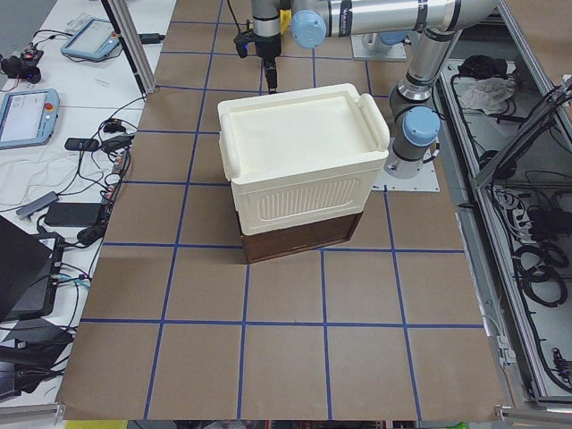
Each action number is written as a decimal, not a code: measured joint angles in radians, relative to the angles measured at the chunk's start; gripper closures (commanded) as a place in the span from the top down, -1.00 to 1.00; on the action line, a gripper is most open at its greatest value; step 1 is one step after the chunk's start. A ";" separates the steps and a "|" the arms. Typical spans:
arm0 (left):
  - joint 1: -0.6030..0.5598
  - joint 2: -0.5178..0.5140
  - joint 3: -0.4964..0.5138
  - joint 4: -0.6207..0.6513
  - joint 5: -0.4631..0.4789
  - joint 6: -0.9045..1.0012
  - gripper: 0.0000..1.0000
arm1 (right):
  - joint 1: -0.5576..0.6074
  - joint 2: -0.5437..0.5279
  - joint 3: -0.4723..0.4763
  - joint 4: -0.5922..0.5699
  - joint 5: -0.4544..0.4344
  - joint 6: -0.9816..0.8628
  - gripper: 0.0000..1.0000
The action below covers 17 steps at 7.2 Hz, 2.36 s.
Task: Pull drawer sideways
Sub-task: 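Move the left gripper down to the white drawer handle, then lower the left gripper around the white handle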
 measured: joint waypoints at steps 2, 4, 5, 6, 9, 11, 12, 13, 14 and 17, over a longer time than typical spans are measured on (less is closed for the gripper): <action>0.000 -0.059 -0.083 0.152 0.017 -0.063 1.00 | 0.000 0.000 0.000 0.000 0.000 -0.001 1.00; -0.004 -0.117 -0.139 0.222 0.165 -0.119 1.00 | 0.000 0.001 0.000 0.000 0.000 0.000 1.00; -0.008 -0.149 -0.147 0.229 0.232 -0.156 1.00 | 0.000 0.000 0.000 0.000 0.000 -0.001 1.00; -0.015 -0.182 -0.150 0.231 0.291 -0.195 1.00 | 0.000 0.000 0.000 0.000 0.001 0.000 1.00; -0.041 -0.255 -0.147 0.228 0.460 -0.252 0.88 | 0.000 0.000 0.000 0.000 0.000 0.000 1.00; -0.052 -0.265 -0.144 0.211 0.553 -0.255 0.79 | 0.000 0.000 0.000 0.000 0.000 0.000 1.00; -0.053 -0.268 -0.144 0.206 0.580 -0.257 0.79 | 0.000 0.000 0.000 0.000 0.000 0.000 1.00; -0.054 -0.273 -0.146 0.204 0.596 -0.263 0.78 | 0.000 0.000 0.000 0.000 0.000 -0.001 1.00; -0.053 -0.279 -0.149 0.203 0.610 -0.273 0.61 | 0.000 0.000 0.000 0.000 0.000 0.000 1.00; -0.039 -0.289 -0.152 0.178 0.623 -0.299 0.62 | 0.000 0.000 0.000 0.000 -0.001 0.000 1.00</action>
